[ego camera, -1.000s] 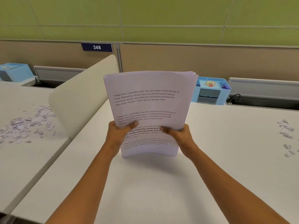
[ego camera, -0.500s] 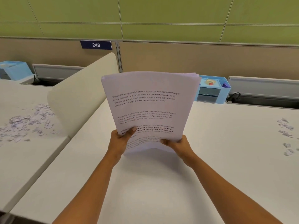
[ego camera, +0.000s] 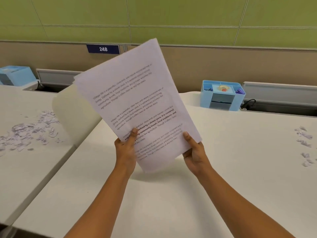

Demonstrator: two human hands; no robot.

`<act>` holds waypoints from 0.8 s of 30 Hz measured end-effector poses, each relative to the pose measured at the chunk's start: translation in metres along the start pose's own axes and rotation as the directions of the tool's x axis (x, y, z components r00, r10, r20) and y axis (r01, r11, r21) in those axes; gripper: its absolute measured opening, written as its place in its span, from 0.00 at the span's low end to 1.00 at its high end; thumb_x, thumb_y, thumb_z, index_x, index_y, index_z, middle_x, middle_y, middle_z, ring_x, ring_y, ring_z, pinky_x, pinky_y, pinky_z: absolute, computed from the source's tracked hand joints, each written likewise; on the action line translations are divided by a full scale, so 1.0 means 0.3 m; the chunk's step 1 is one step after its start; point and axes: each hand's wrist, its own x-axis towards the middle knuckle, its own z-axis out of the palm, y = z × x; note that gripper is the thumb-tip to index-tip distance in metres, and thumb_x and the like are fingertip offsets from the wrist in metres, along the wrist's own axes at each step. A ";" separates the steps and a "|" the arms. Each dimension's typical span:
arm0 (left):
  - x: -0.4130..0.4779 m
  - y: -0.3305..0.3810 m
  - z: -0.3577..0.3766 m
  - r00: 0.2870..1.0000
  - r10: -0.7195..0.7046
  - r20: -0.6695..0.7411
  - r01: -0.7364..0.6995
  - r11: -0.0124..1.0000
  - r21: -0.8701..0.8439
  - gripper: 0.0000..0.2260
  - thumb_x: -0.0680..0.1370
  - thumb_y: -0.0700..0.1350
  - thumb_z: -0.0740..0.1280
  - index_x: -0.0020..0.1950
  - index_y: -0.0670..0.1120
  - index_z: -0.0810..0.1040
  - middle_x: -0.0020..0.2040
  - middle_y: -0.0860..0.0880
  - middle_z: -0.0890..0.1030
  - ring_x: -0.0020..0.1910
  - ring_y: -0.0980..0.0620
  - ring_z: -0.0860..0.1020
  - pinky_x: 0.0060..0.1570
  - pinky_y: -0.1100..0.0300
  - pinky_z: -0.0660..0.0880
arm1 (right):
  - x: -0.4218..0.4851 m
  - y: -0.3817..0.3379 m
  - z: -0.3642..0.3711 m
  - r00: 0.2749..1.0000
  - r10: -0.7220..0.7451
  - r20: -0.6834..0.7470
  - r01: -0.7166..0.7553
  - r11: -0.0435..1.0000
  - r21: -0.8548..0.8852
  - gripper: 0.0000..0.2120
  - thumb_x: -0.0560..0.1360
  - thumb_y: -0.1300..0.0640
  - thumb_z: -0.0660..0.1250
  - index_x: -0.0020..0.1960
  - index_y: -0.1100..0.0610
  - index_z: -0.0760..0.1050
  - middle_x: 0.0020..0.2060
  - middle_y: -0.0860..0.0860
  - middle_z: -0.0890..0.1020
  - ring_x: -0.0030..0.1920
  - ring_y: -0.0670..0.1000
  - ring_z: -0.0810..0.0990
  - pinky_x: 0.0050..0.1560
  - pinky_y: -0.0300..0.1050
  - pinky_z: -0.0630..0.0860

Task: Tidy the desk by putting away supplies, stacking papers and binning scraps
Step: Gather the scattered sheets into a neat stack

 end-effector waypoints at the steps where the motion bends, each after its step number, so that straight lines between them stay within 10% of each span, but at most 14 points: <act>1: -0.006 -0.004 0.014 1.000 -0.006 -0.007 0.006 1.000 -0.028 0.13 0.68 0.49 0.69 0.52 0.50 0.79 0.47 0.53 0.85 0.48 0.54 0.83 0.44 0.56 0.81 | -0.008 0.012 0.016 1.000 0.005 0.013 -0.006 0.999 0.037 0.39 0.46 0.51 0.84 0.55 0.56 0.77 0.50 0.51 0.84 0.48 0.46 0.83 0.43 0.39 0.80; 8: -0.028 -0.034 0.055 0.998 -0.049 0.040 0.053 0.991 -0.120 0.12 0.73 0.41 0.66 0.56 0.50 0.76 0.50 0.51 0.84 0.49 0.52 0.82 0.45 0.55 0.81 | -0.054 0.071 0.089 0.996 -0.008 0.086 0.009 1.000 -0.014 0.17 0.69 0.65 0.67 0.56 0.53 0.76 0.53 0.51 0.83 0.52 0.49 0.82 0.54 0.47 0.79; 15: 0.110 0.132 -0.115 0.988 0.116 0.098 -0.102 0.985 -0.138 0.29 0.52 0.49 0.82 0.52 0.50 0.82 0.54 0.50 0.83 0.55 0.52 0.81 0.53 0.56 0.79 | -0.002 -0.071 -0.021 0.993 -0.056 0.109 0.085 0.955 -0.285 0.33 0.48 0.49 0.83 0.51 0.56 0.80 0.49 0.52 0.85 0.49 0.50 0.83 0.44 0.43 0.80; 24: 0.152 0.251 -0.218 0.929 -0.189 0.318 0.002 0.862 0.507 0.31 0.44 0.53 0.82 0.45 0.47 0.83 0.42 0.53 0.85 0.42 0.55 0.83 0.37 0.63 0.80 | 0.031 -0.227 -0.020 0.973 -0.093 0.213 0.191 0.843 -0.503 0.27 0.46 0.44 0.82 0.44 0.49 0.83 0.44 0.48 0.85 0.43 0.50 0.84 0.42 0.46 0.81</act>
